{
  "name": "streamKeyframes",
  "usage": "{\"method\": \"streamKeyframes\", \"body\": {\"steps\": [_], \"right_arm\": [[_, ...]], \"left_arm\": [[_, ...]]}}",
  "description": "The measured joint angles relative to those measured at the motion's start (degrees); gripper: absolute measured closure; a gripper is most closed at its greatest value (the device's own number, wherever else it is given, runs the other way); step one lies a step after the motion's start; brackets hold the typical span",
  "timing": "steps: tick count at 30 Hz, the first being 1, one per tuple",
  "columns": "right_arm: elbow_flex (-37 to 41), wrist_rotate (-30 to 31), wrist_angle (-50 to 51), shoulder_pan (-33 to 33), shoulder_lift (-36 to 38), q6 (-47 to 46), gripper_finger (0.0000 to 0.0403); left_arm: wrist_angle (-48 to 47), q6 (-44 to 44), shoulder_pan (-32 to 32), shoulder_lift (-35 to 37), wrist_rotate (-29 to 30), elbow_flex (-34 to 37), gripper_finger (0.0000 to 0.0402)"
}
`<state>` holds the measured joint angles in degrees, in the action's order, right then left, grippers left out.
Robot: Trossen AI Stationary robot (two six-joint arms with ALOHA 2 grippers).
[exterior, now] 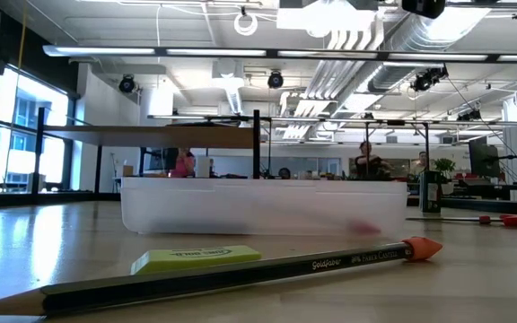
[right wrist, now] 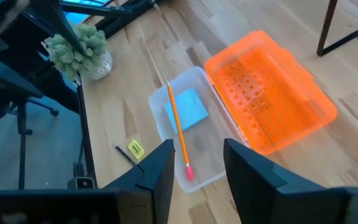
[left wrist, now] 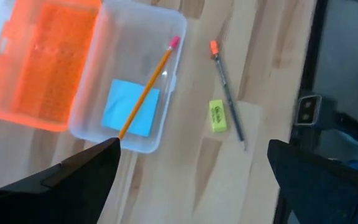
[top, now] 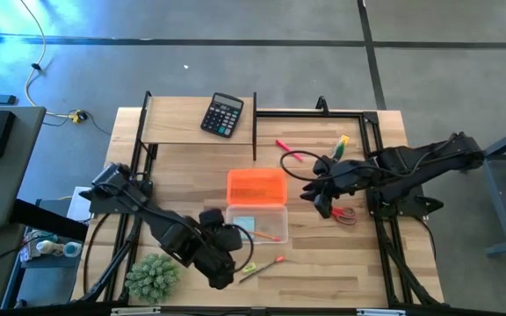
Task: Pack school essentials
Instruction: Put the green eraser into the school supply box
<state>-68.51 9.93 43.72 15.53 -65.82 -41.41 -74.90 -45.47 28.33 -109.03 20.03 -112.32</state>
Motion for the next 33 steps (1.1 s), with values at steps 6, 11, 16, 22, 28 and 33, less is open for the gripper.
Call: {"method": "streamKeyframes", "body": {"steps": [6,11,16,22,28,33], "right_arm": [[-0.04,-0.34,3.29,0.03,0.72,0.46,0.0274],[-0.04,-2.81,5.57,0.43,0.75,0.53,0.0274],[-0.05,-3.08,7.18,1.86,0.72,0.51,0.0274],[-0.04,-3.1,9.15,3.41,0.7,-0.46,0.0274],[-0.05,-3.08,10.51,3.76,0.68,-2.27,0.0274],[-0.04,-3.08,10.52,3.76,0.66,-3.68,0.0274]], "left_arm": [[6.01,-0.02,-0.21,-3.64,-0.14,-0.1,0.0005],[8.34,-1.36,-0.29,-7.56,-0.31,-0.08,0.0005],[8.9,-5.42,-1.5,-11.57,-2.43,-0.08,0.0005],[8.99,-8.6,-3.52,-15.28,-8.75,-0.08,0.0005],[9.28,-11.23,-4.47,-16.31,-10.21,-0.1,0.0005],[8.98,-11.62,-5.24,-17.34,-9.84,-0.08,0.0005]]}}
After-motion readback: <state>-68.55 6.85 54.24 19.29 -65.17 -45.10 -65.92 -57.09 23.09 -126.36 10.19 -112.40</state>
